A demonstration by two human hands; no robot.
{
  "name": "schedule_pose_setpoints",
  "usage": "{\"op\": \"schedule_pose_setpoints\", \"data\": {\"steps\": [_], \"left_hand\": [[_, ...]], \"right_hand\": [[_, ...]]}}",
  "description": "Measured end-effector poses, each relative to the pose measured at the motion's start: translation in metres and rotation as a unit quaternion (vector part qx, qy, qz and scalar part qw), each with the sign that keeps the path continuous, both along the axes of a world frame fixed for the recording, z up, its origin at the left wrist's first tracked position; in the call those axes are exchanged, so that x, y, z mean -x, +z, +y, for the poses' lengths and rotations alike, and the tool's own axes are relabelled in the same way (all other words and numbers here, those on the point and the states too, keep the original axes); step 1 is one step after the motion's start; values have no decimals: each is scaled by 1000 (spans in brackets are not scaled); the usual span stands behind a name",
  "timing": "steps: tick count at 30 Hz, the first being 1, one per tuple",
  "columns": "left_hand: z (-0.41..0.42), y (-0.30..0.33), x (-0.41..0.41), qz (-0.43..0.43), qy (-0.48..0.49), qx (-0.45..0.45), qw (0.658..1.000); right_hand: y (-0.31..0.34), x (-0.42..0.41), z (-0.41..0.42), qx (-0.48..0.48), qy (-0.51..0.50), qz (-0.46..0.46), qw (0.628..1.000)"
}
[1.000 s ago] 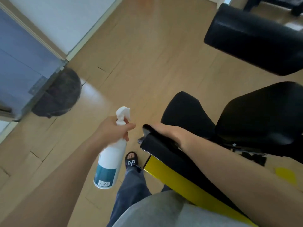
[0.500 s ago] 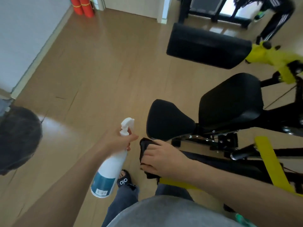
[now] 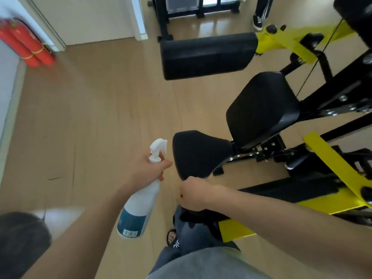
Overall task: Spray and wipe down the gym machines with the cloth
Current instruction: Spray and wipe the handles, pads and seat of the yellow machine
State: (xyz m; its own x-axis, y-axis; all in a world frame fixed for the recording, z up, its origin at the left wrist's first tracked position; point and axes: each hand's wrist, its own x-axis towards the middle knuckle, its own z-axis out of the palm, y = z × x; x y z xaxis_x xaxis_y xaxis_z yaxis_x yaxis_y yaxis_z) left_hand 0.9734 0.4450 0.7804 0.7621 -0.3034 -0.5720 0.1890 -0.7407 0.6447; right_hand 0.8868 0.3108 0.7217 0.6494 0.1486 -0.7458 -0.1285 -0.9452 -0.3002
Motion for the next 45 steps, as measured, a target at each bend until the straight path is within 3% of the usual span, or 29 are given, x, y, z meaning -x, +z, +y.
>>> {"op": "schedule_pose_setpoints", "data": {"steps": [5, 7, 8, 11, 14, 19, 21, 22, 24, 25, 27, 29, 34, 36, 40, 45], "left_hand": [[-36, 3, -45, 9, -69, -9, 997], [-57, 4, -59, 12, -111, -12, 994], [-69, 5, -64, 14, -138, -15, 990], [-107, 7, -73, 27, -213, -19, 976], [-144, 10, -74, 57, -314, 5, 948], [-187, 4, -70, 14, -435, 56, 899], [-196, 5, -70, 0, -481, 80, 873], [-198, 6, -70, -7, -503, 89, 860], [-202, 5, -72, -5, -536, 100, 838], [-203, 3, -70, 1, -547, 106, 831], [-208, -2, -66, -6, -562, 119, 819], [-214, -6, -59, -26, -572, 124, 811], [-235, -20, -33, -1, -565, 128, 815], [-246, -29, -19, 11, -550, 123, 826], [-266, -44, 3, 37, -525, 88, 846], [-286, -63, 22, 58, -500, 50, 863]], "right_hand": [[-31, -35, -64, -27, -220, 73, 972], [-28, -34, -99, -111, -362, 88, 922], [-27, -31, -112, -159, -446, 91, 876], [-22, -16, -132, -253, -675, 80, 689], [-15, -7, -129, -282, -840, 29, 463], [6, -8, -117, -327, -934, -47, 133], [14, -7, -113, -315, -942, -107, 28], [16, -4, -109, -299, -942, -151, -8], [20, -3, -97, -256, -933, -249, -26], [22, -4, -90, -212, -933, -292, -6], [29, -10, -75, -90, -927, -355, 77], [41, -14, -66, 4, -914, -394, 99], [54, 5, -73, 104, -890, -444, 16], [56, 13, -88, 115, -880, -461, -10], [67, 36, -119, 116, -854, -498, -95], [60, 57, -150, 113, -861, -487, -91]]}}
